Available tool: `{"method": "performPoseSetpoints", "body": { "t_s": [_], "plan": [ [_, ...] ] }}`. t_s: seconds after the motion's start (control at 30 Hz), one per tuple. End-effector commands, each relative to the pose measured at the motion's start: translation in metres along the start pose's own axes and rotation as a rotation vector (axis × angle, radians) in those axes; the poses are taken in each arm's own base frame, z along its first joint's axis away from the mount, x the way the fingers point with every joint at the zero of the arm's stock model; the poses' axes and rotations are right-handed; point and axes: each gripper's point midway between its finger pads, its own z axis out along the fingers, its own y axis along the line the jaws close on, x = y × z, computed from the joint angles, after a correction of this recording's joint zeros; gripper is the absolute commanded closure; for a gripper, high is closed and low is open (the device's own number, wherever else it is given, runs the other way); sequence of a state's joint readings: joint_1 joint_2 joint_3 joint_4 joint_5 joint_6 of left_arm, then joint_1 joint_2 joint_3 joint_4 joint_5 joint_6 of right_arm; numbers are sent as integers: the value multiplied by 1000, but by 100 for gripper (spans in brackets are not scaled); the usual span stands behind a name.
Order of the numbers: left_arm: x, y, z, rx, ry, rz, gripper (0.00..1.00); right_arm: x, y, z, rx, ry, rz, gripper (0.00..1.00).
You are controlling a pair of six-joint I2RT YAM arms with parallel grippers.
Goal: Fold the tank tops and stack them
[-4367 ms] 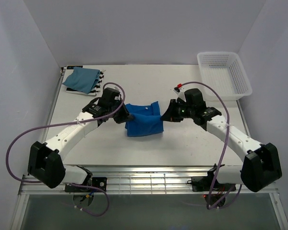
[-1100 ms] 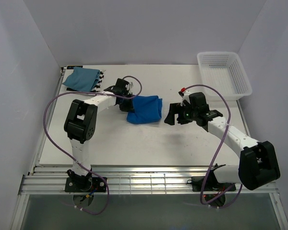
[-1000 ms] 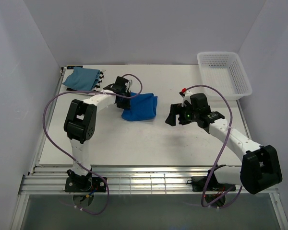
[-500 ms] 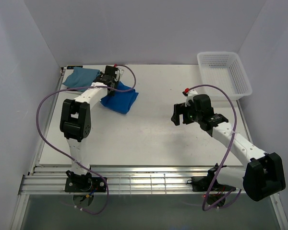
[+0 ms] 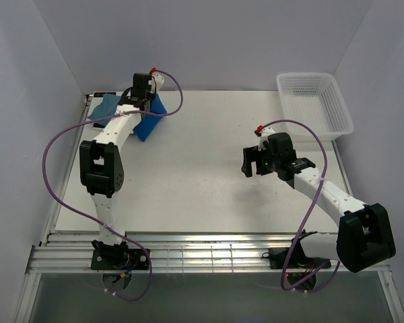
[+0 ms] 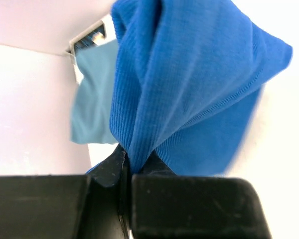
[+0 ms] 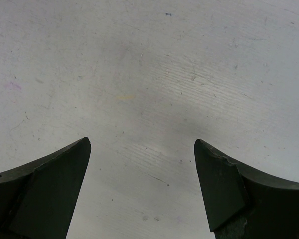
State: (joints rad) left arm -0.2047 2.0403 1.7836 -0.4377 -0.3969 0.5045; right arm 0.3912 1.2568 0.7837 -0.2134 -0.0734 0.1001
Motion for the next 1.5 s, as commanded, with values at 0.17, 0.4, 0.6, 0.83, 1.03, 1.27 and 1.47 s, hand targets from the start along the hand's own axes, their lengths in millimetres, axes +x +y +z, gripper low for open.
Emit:
{"method": "performPoseSetpoints", "body": {
  "t_s": [0.17,0.4,0.6,0.83,1.03,1.27,1.47],
  "plan": [
    [-52,65,-38,-164,-138,9,100,-12,-5,0,10,-46,-3,10],
    [-71,88,-61,-197,-202,-19,100,-14,-2,-1,-1,-52,-2,10],
    [-82,98,-74,-189,-250,-39,100,-14,-2,-2,-5,-57,-2,10],
    [-86,105,-79,-181,-274,-68,100,-14,-2,0,-5,-52,1,10],
    [-70,108,-65,-159,-246,-85,100,-9,-3,4,-6,-34,3,10],
    [-39,116,-29,-136,-192,-138,100,-5,-4,8,1,-13,8,10],
    [-8,107,15,-58,-134,-167,100,0,-9,13,24,20,15,10]
  ]
}}
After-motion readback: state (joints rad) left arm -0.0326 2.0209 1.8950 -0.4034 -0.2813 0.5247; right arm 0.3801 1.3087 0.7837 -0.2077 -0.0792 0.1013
